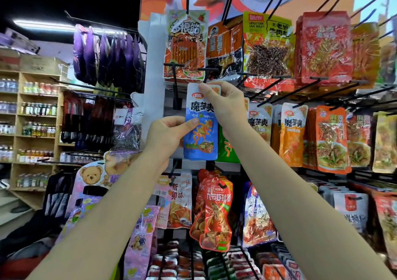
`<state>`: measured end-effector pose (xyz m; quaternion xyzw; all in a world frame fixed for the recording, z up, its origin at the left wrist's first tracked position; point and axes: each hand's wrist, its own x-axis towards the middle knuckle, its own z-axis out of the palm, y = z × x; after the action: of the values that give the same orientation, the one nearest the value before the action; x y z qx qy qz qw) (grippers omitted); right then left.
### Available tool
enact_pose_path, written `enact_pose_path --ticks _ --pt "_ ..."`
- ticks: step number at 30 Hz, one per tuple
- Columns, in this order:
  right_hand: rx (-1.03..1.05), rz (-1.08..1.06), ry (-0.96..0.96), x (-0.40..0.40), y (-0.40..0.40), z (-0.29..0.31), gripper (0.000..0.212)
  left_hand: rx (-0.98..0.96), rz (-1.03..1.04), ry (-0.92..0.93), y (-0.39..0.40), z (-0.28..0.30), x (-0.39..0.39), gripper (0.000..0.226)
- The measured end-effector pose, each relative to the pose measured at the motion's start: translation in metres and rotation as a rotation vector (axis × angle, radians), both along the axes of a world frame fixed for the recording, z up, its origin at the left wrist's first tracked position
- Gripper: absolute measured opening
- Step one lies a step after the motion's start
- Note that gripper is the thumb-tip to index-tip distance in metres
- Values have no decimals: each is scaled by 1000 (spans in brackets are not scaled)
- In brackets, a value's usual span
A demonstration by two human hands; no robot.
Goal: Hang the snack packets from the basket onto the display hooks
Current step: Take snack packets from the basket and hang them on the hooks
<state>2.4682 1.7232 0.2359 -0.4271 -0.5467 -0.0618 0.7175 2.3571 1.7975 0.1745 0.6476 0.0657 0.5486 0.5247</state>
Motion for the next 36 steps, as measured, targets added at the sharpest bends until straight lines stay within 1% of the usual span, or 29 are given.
enact_pose_path --ticks 4,7,11,13,15,17,19,21,22,23,24,25,27,28,29,30,31,33,36 --pt "20 2 16 4 1 0 20 14 12 -2 -1 2 2 12" --pt "16 39 37 6 2 1 18 9 18 0 -2 3 4 16" --pt "-8 92 93 6 4 2 20 19 19 8 -2 2 6 13" --pt "-5 115 123 6 6 3 33 29 41 12 -1 1 7 15" --pt "12 85 127 6 10 5 44 34 77 16 0 0 8 18" --pt "6 -7 108 6 8 5 45 37 110 20 1 0 7 17" --pt "-30 -102 42 7 6 1 35 60 143 47 1 -1 6 14" --pt "-53 -205 -58 10 1 -6 15 80 171 71 2 -2 5 16" --pt "-51 -263 -130 11 -2 -11 17 88 195 77 3 -3 4 20" --pt "-42 -320 -217 14 -4 -17 26 115 248 90 3 -4 3 23" --pt "-38 -391 -313 17 -7 -24 34 185 359 127 4 -5 1 27" --pt "-37 -497 -414 21 -11 -30 40 305 524 185 5 -5 -1 33" --pt "-51 -790 -621 29 -17 -39 48 630 857 306 7 -7 -4 57" --pt "-71 -914 -702 33 -20 -42 52 792 952 348 8 -6 -5 68" --pt "-97 -995 -760 37 -22 -44 56 929 1002 392 11 -4 -5 74" --pt "-132 -1040 -801 39 -23 -46 60 1025 1029 450 14 -2 -3 77" --pt "-177 -1055 -830 41 -24 -47 63 1064 1038 524 17 0 1 77" --pt "-266 -1038 -853 43 -23 -47 66 1035 1008 659 23 3 7 76" --pt "-317 -1007 -878 48 -19 -45 65 984 951 775 27 4 15 76"
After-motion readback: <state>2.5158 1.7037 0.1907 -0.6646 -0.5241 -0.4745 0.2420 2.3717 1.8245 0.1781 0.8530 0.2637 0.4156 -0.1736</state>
